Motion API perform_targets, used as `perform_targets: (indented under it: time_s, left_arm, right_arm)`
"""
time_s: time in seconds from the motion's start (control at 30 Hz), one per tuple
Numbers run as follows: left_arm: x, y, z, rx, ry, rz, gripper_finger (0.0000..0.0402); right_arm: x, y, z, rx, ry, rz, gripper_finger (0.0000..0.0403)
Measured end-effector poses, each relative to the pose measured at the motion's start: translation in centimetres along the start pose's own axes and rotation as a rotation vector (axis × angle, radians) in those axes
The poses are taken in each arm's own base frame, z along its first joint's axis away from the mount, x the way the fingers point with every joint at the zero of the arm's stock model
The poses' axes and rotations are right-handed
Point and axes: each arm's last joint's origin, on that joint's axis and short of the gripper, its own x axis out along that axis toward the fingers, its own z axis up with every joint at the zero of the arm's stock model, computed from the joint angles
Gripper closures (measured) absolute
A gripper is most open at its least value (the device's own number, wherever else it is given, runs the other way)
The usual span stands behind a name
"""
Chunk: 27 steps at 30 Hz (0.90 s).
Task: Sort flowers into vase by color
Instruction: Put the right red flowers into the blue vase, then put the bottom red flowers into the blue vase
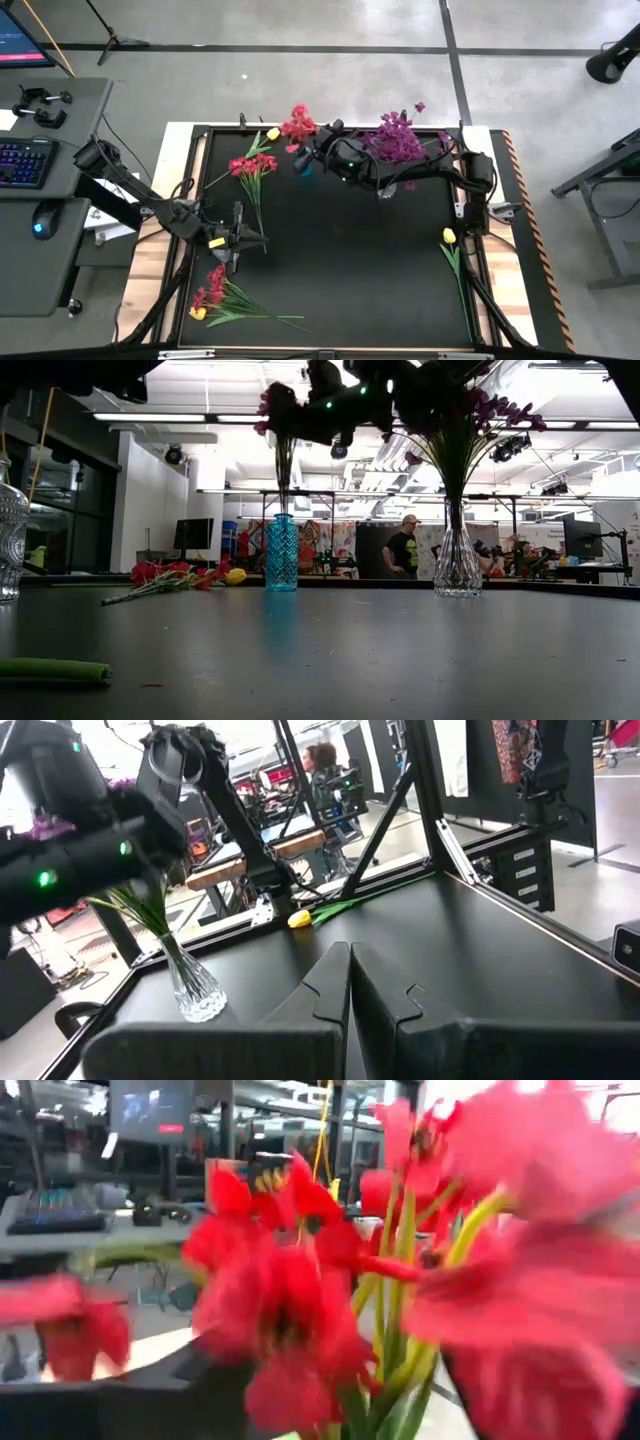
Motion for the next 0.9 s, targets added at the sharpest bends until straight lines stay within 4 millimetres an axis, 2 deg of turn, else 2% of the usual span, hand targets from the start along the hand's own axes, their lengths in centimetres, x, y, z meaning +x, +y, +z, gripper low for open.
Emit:
perform_targets:
  time_s: [0.17,0.37,0.53,0.67,0.77,0.9]
  left_arm:
    - [0.0,0.0,-0.1,0.005,0.011,0.005,0.0402]
    - [0.0,0.1,-0.1,0.005,0.023,0.042,0.0401]
    - [0.0,0.1,-0.1,0.005,0.027,0.057,0.0402]
    - [0.0,0.3,-0.1,0.000,0.029,0.089,0.0401]
    - [0.0,0.4,-0.1,0.000,0.041,0.126,0.0402]
    - [0.0,0.4,-0.1,-0.016,0.046,0.144,0.0402]
  right_arm:
    - [-1.7,0.3,2.0,-0.061,0.101,0.045,0.0080]
    - [-4.9,0.1,4.6,-0.152,0.247,0.084,0.0078]
    - [-7.4,-0.3,5.9,-0.207,0.367,0.105,0.0080]
    - [-9.0,-0.5,5.7,-0.172,0.495,0.150,0.0080]
    - [-10.0,0.0,4.9,-0.081,0.627,0.266,0.0080]
    - [-10.5,2.2,3.1,0.099,0.781,0.483,0.0081]
